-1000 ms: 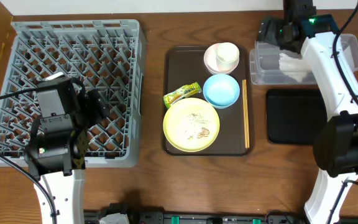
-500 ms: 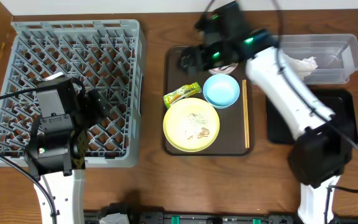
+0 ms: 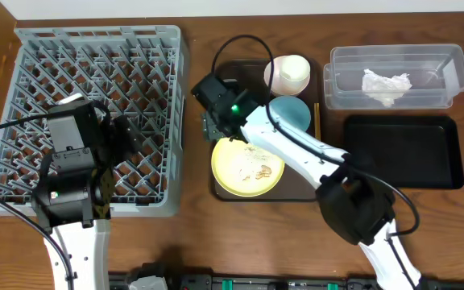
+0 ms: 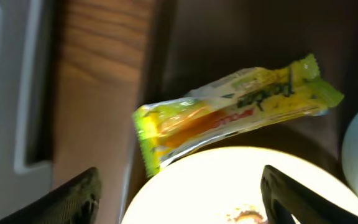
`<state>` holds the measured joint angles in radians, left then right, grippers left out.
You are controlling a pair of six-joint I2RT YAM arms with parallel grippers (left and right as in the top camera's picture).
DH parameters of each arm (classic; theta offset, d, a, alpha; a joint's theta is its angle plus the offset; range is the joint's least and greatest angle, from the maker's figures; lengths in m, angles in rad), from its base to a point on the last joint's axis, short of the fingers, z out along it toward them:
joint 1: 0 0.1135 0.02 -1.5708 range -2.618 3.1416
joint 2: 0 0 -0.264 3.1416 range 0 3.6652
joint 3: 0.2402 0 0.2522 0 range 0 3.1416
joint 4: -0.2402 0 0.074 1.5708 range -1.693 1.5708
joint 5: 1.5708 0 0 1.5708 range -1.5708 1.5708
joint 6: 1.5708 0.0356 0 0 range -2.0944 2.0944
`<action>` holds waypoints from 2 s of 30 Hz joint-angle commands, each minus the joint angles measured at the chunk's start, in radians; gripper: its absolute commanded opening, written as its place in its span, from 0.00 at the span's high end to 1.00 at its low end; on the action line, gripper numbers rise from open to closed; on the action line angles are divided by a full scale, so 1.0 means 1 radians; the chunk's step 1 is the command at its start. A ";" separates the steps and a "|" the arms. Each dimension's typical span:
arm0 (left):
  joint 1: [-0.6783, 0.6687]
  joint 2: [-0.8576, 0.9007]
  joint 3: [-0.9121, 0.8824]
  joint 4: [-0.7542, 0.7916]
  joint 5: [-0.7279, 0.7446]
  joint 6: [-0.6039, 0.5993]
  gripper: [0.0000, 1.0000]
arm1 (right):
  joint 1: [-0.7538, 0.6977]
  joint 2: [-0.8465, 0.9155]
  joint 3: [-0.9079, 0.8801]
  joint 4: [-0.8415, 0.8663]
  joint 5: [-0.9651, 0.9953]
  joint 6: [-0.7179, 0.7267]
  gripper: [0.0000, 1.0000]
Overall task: Sort waste into correct bins and load items into the dishwasher
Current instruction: 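Grasp the yellow snack wrapper on the tray with the right gripper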
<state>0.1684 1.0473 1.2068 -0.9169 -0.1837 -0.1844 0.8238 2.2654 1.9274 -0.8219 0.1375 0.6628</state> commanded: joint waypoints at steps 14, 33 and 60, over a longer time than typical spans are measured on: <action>0.005 0.002 0.024 -0.003 -0.008 -0.012 0.02 | -0.033 0.074 -0.001 -0.022 0.039 0.070 0.20; 0.005 0.002 0.024 -0.003 -0.008 -0.012 0.02 | -0.047 0.122 -0.001 0.025 0.075 0.099 0.18; 0.005 0.002 0.024 -0.003 -0.008 -0.012 0.02 | -0.070 0.141 0.001 0.056 0.071 0.099 0.99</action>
<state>0.1684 1.0473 1.2072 -0.9169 -0.1837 -0.1844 0.7635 2.3875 1.9274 -0.7654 0.1986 0.7586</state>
